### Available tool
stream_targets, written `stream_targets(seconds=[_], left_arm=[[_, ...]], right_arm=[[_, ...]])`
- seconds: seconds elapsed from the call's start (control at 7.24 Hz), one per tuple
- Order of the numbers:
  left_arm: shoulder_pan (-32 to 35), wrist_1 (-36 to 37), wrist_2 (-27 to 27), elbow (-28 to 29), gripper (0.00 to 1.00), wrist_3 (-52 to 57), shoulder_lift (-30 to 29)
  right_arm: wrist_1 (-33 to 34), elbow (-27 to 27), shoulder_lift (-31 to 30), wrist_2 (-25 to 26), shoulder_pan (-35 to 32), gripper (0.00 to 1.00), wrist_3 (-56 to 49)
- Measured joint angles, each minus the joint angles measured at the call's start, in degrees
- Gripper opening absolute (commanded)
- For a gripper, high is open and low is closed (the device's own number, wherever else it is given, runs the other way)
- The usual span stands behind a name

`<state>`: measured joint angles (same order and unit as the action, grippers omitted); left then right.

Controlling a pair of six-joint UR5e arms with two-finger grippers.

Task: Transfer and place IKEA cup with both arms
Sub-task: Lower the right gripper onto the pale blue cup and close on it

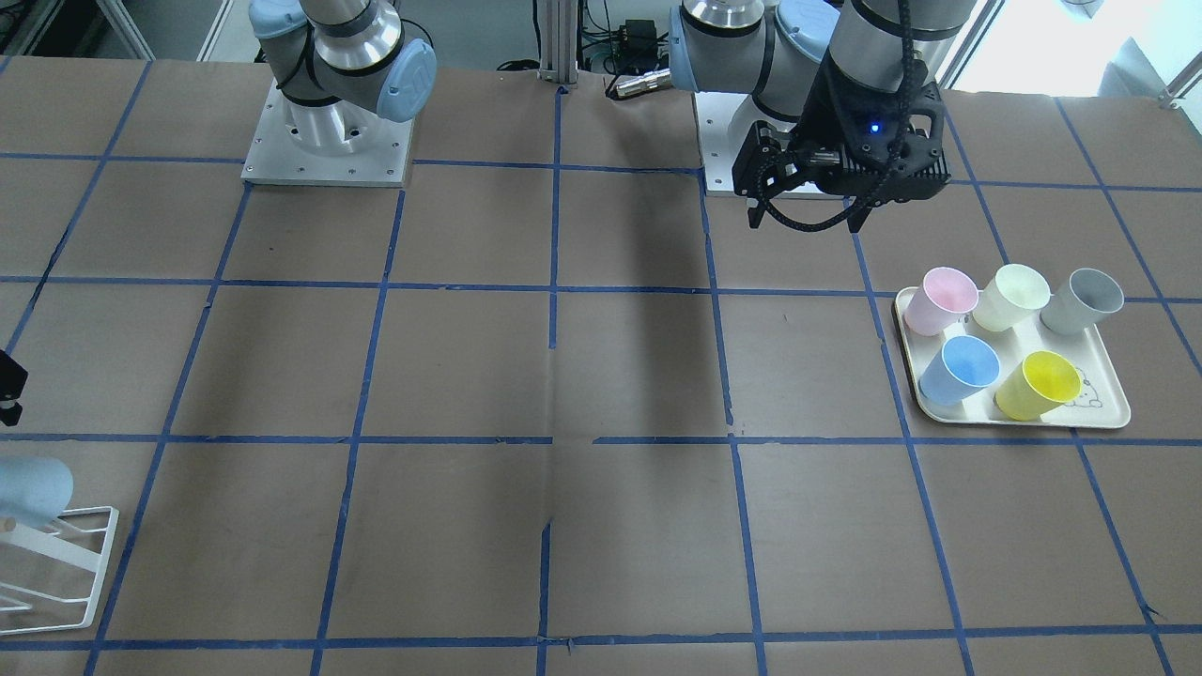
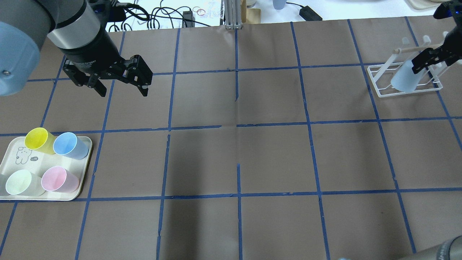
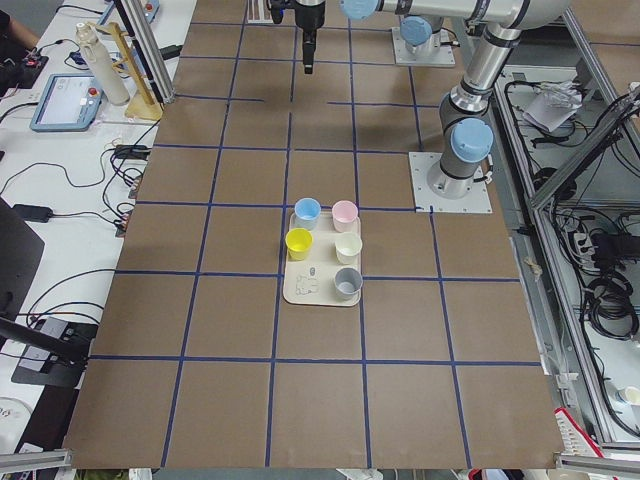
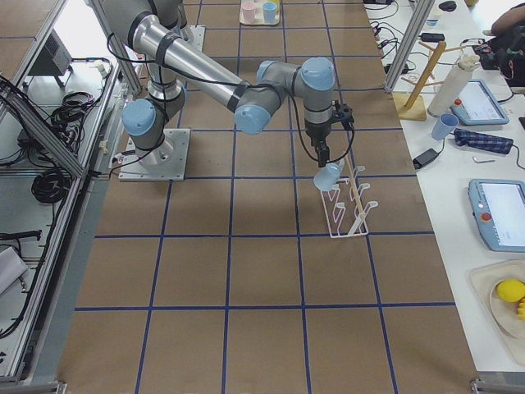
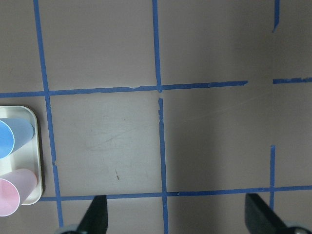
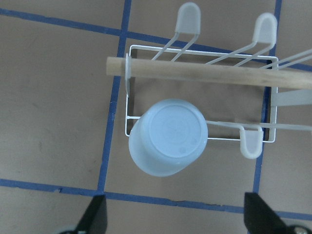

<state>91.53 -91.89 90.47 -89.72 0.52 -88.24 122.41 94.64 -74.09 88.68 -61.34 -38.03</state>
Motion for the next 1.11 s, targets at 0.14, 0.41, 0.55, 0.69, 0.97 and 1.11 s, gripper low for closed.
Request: stream_targets(seconds=[0.14,0.41,0.55,0.69,0.97,1.11], left_arm=[[-0.06,0.2,0.03,-0.49,1.0,0.1,0.24],[-0.11,0.44,0.11,-1.39,1.0,0.25,0.76],[-0.15,0.47,0.13,-1.53,1.0,0.26,0.83],[-0.18,0.48,0.12,-1.56,1.0,0.27,0.85],[-0.21,0.48,0.12,-1.59,1.0,0.27,0.93],[-0.27,0.49,0.14,-1.6,1.0,0.32,0.95]], right_arm=[[2.27,-0.09,1.73,-0.46,0.02,1.0,-0.09],[5.38,-0.15,4.27,-2.61,-0.07,1.0,-0.02],[5.84,-0.15,4.86,-3.08,-0.2,1.0,0.08],[6.0,-0.15,5.29,-3.25,-0.3,1.0,0.12],[6.06,-0.16,5.93,-3.38,-0.35,0.99,0.14],[6.02,-0.14,6.27,-3.41,-0.36,0.96,0.17]])
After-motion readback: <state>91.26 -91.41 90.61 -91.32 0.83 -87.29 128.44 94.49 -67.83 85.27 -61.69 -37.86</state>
